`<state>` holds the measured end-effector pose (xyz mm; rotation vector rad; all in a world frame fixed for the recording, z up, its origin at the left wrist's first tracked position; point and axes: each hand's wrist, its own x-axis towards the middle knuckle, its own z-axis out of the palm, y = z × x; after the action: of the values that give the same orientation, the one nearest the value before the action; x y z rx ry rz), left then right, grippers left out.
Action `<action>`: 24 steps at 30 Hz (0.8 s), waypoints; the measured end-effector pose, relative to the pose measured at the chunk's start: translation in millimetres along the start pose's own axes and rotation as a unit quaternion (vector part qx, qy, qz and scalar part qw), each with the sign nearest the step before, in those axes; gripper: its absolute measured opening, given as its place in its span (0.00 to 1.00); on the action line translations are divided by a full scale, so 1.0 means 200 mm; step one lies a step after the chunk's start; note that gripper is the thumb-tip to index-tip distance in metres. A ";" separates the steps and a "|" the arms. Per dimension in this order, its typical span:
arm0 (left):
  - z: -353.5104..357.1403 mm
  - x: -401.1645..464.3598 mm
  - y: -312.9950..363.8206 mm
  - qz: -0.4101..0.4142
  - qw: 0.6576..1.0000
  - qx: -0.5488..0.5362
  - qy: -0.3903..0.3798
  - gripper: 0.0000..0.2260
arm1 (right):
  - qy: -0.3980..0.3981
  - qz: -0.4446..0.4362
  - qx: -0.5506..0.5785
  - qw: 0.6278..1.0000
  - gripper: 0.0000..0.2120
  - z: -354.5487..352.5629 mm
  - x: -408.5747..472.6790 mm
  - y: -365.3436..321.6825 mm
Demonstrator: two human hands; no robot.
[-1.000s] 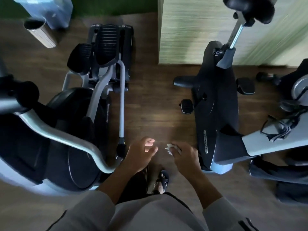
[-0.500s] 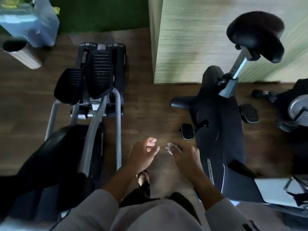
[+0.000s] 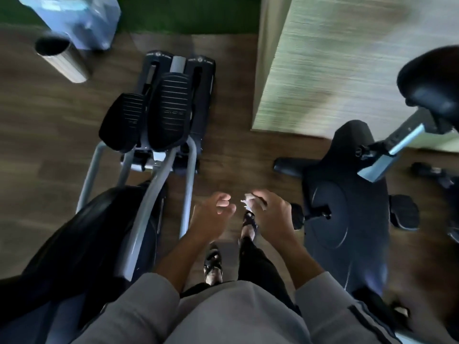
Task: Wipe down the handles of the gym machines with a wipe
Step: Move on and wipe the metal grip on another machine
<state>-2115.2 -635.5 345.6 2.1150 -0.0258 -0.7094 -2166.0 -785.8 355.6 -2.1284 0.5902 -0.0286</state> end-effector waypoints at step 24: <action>-0.15 0.90 0.46 -0.120 0.972 -0.107 0.172 0.11 | -0.184 -0.152 -0.081 0.968 0.07 -0.06 1.37 -0.26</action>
<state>-1928.2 -718.1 343.8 2.0207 0.4826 -0.4497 -1906.2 -886.0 349.8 -2.2875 0.0447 0.2476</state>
